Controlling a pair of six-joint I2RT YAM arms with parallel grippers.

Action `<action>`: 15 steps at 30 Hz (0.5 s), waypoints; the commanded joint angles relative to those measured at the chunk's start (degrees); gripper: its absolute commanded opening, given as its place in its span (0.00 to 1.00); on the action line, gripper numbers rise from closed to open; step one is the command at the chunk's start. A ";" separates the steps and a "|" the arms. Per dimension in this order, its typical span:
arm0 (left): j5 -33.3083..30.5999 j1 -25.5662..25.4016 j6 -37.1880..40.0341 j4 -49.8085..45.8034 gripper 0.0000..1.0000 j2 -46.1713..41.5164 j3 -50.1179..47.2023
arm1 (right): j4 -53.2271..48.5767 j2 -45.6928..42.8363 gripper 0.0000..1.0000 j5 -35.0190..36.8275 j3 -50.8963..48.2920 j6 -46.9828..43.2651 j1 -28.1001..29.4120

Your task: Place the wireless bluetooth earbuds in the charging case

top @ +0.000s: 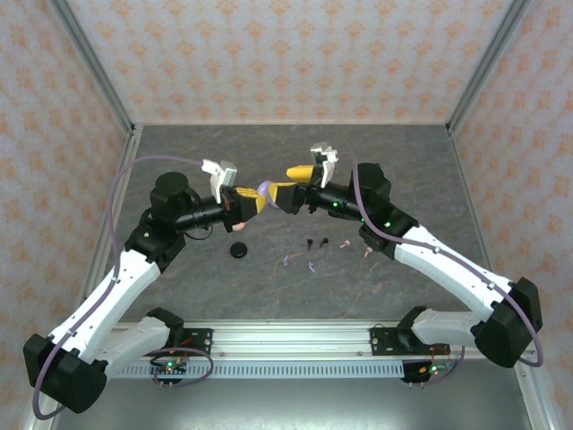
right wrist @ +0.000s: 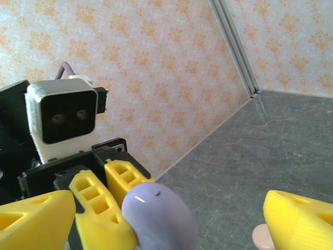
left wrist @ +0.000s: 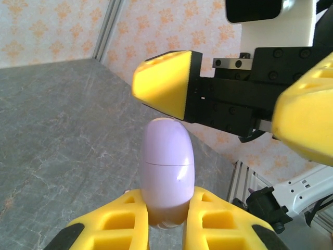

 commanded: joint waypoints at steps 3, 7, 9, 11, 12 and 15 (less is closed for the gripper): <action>-1.19 -0.68 1.77 2.21 0.01 -0.11 2.64 | 1.48 0.67 0.89 -0.03 0.82 -0.28 -0.10; -1.30 -0.69 1.77 2.11 0.01 -0.03 2.71 | 0.93 0.62 0.84 1.21 -0.21 -0.45 -0.08; -1.30 -0.79 1.77 2.01 0.01 -0.03 2.75 | 0.68 0.77 0.83 1.90 -0.60 -0.52 -0.11; -1.34 -0.82 1.77 1.99 0.01 -0.12 2.73 | 0.18 0.96 0.80 2.73 -0.58 -0.63 -0.25; -1.38 -0.80 1.79 1.92 0.01 -0.12 2.76 | 0.07 1.13 0.80 2.82 -0.57 -0.64 -0.32; -1.21 -0.80 1.76 1.89 0.01 -0.11 2.72 | -0.13 1.66 0.77 3.27 -0.43 -0.18 -0.75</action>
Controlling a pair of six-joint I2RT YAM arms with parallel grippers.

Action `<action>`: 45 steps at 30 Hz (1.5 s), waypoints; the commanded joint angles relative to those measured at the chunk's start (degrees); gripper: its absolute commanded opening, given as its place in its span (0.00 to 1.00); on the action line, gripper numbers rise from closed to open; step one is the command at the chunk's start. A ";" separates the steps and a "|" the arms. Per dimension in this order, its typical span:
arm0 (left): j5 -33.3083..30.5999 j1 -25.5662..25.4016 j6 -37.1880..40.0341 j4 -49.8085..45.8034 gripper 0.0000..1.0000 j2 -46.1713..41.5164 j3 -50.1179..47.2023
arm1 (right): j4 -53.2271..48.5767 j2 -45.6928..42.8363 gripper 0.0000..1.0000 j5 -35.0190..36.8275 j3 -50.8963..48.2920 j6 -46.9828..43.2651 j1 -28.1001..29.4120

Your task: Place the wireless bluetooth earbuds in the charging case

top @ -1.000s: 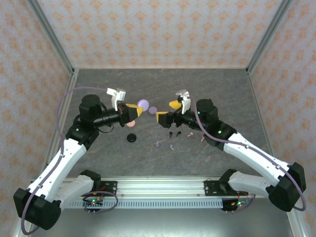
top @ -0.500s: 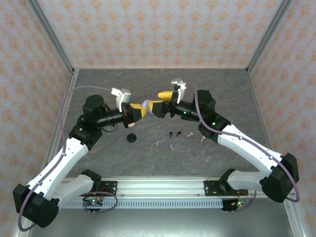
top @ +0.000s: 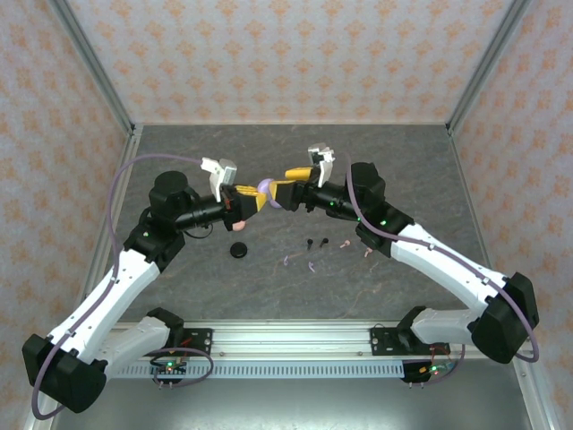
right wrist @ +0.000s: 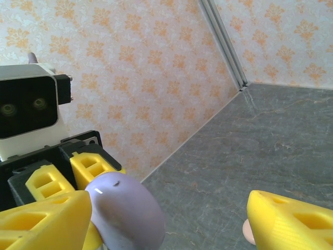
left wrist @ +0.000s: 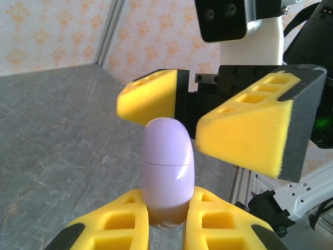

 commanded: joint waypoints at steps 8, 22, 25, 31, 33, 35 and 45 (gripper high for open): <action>-0.03 -0.60 1.60 1.92 0.01 -0.33 2.08 | -0.74 1.80 0.74 1.92 0.92 0.82 -1.83; -0.70 -1.00 2.76 -0.35 0.01 -0.43 2.93 | -4.09 3.80 0.73 0.78 3.97 1.18 -2.86; -0.83 -1.02 3.12 -1.30 0.01 -0.60 2.92 | -6.30 1.64 0.74 1.70 3.79 1.22 -3.72; -1.51 -0.98 4.88 -5.35 0.01 -1.63 2.91 | -23.64 -2.30 0.74 8.96 6.23 -2.18 -4.51; -1.84 -0.96 5.48 -6.98 0.01 -2.11 2.66 | -30.71 -3.98 0.73 12.00 7.18 -3.23 -4.52; -1.92 -1.04 5.70 -8.12 0.01 -2.66 2.17 | -36.78 -4.17 0.71 14.53 7.56 -3.56 -4.56; -3.22 -1.02 5.03 -10.86 0.01 -6.40 -1.89 | -54.57 5.31 0.58 20.35 5.87 0.72 -1.02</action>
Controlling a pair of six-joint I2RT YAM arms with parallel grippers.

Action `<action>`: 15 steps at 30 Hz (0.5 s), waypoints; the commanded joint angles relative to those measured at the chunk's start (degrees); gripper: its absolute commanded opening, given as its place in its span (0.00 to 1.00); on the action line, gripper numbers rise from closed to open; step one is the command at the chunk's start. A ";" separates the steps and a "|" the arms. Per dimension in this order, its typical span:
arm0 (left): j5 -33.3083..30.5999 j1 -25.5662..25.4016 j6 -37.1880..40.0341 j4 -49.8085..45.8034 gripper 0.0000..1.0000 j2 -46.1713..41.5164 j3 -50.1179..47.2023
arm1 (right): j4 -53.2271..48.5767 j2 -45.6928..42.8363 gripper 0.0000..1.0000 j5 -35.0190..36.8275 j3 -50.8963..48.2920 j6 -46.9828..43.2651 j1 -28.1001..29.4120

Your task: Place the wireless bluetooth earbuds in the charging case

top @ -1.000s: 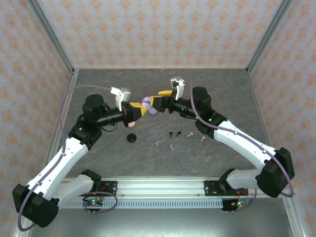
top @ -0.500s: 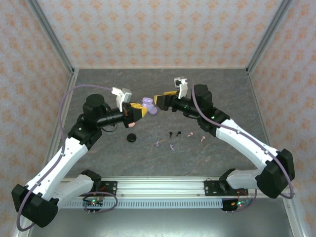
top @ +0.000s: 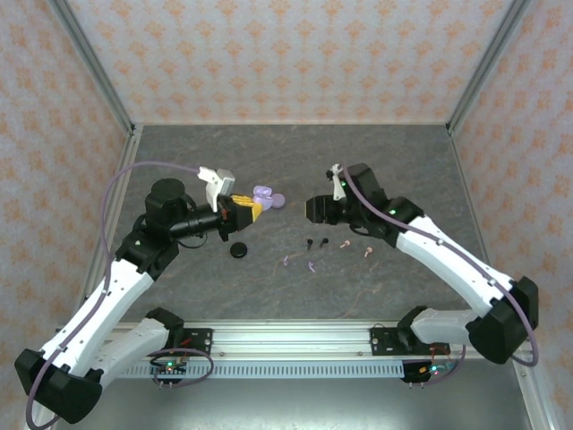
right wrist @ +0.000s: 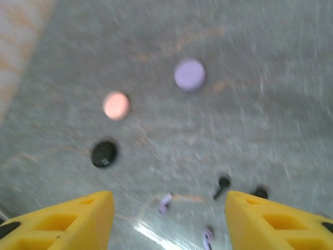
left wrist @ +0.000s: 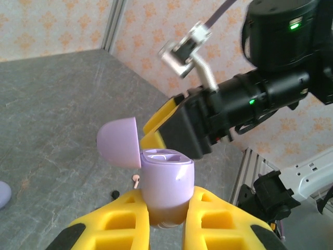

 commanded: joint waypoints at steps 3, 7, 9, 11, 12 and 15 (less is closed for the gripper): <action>-1.64 -0.29 0.87 -2.53 0.01 -3.00 -2.05 | -11.52 9.06 0.57 4.11 1.03 2.42 4.23; -2.25 -0.29 1.05 -4.31 0.01 -4.79 -3.01 | -13.59 16.33 0.56 4.55 3.67 2.78 7.13; -2.51 -0.26 0.81 -4.72 0.01 -5.70 -3.59 | -14.18 19.81 0.56 4.88 4.93 2.92 8.11; -2.90 -0.35 0.53 -4.84 0.01 -6.57 -4.24 | -14.88 22.62 0.55 5.63 6.00 2.63 8.78; -3.13 -0.29 0.37 -4.81 0.01 -6.95 -4.66 | -15.33 23.96 0.55 6.04 6.42 2.33 9.04; -3.57 -0.25 0.16 -4.68 0.01 -8.05 -5.34 | -16.07 26.74 0.51 6.62 7.37 1.49 9.21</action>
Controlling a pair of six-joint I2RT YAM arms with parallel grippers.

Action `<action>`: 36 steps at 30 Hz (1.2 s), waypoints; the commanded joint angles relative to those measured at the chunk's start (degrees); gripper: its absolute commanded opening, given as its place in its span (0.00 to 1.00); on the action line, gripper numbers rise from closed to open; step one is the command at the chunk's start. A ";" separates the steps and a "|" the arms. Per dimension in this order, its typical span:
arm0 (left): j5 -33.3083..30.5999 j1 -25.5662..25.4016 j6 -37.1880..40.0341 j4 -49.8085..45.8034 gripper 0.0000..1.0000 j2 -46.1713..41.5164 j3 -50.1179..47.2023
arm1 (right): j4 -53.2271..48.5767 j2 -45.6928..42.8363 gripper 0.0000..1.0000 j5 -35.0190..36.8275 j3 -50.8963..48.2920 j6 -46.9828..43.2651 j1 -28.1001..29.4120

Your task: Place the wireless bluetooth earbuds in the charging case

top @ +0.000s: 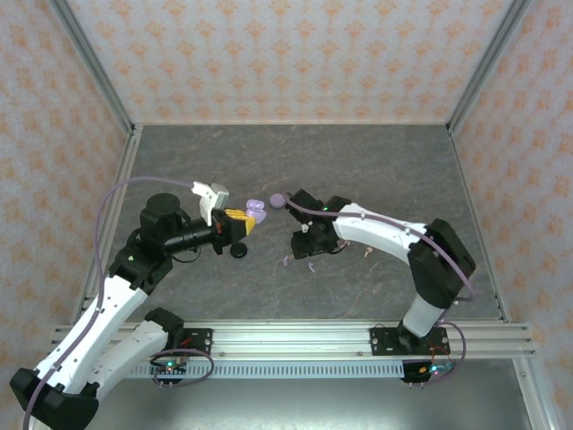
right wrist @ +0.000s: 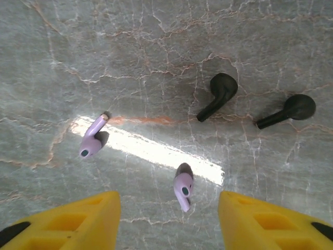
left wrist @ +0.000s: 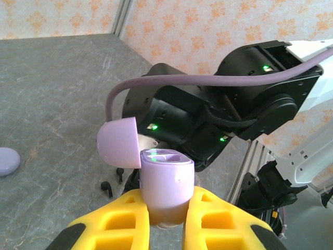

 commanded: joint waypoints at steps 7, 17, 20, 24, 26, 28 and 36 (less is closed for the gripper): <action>-1.69 -0.29 -0.13 0.15 0.01 -1.78 -1.30 | -3.43 5.26 0.45 1.16 1.74 -1.27 0.34; -1.79 -0.29 -0.58 0.95 0.01 -1.43 -1.35 | -2.41 8.06 0.36 -1.27 1.35 -1.52 0.58; -1.82 -0.26 -0.53 0.94 0.01 -1.29 -1.18 | -2.65 8.78 0.34 -1.43 1.58 -1.62 0.61; -1.83 -0.29 -0.40 0.95 0.01 -1.15 -1.04 | -2.77 9.62 0.30 -1.87 1.44 -1.89 0.70; -1.87 -0.29 -0.40 0.90 0.01 -1.07 -0.95 | -2.59 9.74 0.29 -2.04 1.18 -1.89 0.69; -1.74 -0.30 -0.49 0.89 0.01 -0.95 -0.96 | -2.32 9.51 0.26 -1.77 0.84 -1.84 0.70; -1.95 -0.22 -0.41 0.60 0.01 -0.93 -0.50 | -2.52 9.81 0.22 -1.41 0.33 -1.97 0.68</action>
